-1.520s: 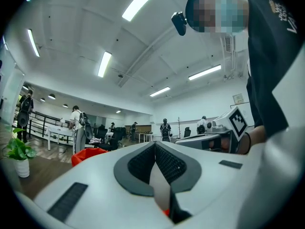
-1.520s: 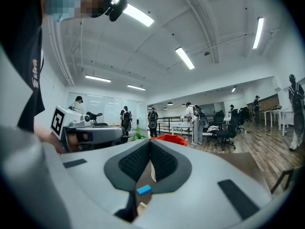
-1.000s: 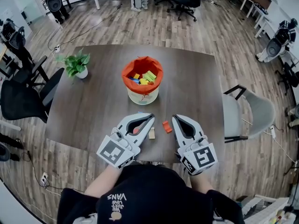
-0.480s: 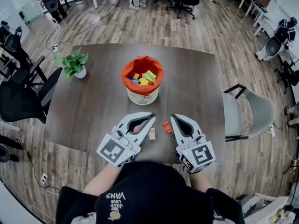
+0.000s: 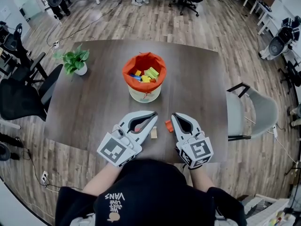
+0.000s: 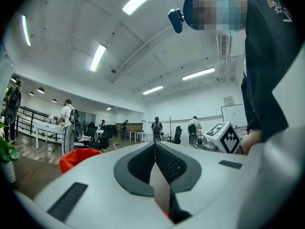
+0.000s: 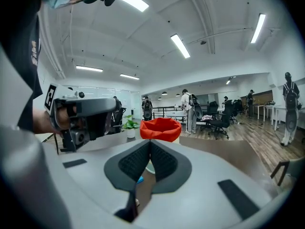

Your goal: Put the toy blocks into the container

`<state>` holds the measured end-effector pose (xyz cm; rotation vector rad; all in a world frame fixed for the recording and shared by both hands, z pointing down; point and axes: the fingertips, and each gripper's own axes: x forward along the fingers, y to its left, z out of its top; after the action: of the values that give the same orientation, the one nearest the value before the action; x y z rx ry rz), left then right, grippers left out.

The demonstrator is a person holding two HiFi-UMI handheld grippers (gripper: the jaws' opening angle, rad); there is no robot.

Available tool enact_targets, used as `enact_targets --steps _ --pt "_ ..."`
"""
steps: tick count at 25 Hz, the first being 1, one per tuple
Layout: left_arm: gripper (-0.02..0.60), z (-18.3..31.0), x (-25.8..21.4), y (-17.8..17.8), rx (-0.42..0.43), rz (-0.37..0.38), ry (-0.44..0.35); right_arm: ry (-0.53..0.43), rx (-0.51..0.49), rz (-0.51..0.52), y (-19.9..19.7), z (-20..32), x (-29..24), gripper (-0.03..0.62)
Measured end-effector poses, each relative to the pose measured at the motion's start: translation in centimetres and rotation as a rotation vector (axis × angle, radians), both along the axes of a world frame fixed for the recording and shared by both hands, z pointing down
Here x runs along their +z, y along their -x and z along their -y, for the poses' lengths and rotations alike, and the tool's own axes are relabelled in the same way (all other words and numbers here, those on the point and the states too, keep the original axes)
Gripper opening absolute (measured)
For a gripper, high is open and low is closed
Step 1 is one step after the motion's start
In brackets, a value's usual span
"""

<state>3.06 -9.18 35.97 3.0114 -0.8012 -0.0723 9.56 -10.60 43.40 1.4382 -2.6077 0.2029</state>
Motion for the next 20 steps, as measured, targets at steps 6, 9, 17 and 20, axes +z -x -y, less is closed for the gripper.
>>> enact_targets --steps 6,9,17,20 --pt "0.011 -0.1 0.1 0.1 -0.010 -0.001 0.003 0.058 -0.008 -0.021 0.0 0.1 2.8 0.018" --pt "0.012 -0.2 0.1 0.2 -0.020 0.000 0.004 0.096 -0.015 -0.036 -0.1 0.1 4.5 0.018" --pt "0.011 -0.1 0.3 0.8 -0.046 0.003 0.004 0.199 -0.040 -0.097 0.1 0.4 9.4 0.018" --pt "0.012 -0.1 0.5 0.9 -0.053 0.003 0.007 0.236 -0.044 -0.109 0.1 0.3 11.1 0.018"
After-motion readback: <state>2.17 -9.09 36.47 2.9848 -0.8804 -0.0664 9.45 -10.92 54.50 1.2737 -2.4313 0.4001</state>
